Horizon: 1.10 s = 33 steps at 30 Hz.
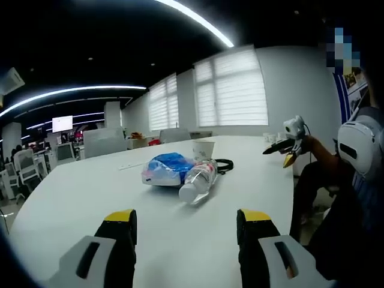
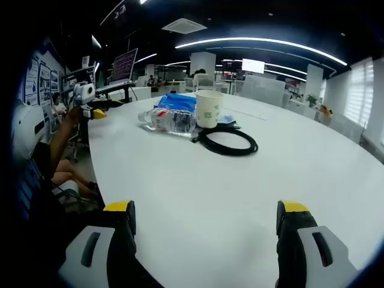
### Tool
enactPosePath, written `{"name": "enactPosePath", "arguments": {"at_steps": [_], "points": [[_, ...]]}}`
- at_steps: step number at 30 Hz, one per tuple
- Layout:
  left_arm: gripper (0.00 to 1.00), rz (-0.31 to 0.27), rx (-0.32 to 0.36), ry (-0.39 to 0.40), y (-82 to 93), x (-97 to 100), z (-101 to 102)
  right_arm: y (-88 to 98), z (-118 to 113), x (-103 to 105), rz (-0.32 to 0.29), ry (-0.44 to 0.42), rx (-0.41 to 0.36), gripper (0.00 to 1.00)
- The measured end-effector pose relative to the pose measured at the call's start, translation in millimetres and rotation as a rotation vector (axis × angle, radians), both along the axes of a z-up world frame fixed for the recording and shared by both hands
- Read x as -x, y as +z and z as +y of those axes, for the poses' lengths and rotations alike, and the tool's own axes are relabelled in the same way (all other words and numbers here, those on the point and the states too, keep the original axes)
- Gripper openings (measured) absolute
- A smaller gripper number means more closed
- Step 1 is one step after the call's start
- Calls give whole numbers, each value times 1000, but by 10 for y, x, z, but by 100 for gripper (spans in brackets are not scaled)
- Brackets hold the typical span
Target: Arrange the tabletop items into an orderly group along one side of the table until the central work area is clear of visible clutter.
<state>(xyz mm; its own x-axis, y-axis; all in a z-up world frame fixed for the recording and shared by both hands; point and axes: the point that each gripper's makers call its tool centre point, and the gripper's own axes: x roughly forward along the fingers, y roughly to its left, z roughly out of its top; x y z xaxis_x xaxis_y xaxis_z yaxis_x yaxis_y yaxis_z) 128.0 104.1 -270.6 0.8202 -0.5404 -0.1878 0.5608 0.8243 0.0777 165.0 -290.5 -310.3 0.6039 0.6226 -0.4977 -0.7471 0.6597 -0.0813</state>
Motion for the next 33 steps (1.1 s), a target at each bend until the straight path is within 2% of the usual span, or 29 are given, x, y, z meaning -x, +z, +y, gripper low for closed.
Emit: {"name": "enactPosePath", "arguments": {"at_steps": [33], "points": [[62, -4, 9, -43, 2, -76, -157, -2, 57, 3, 2, 16, 7, 94]]}}
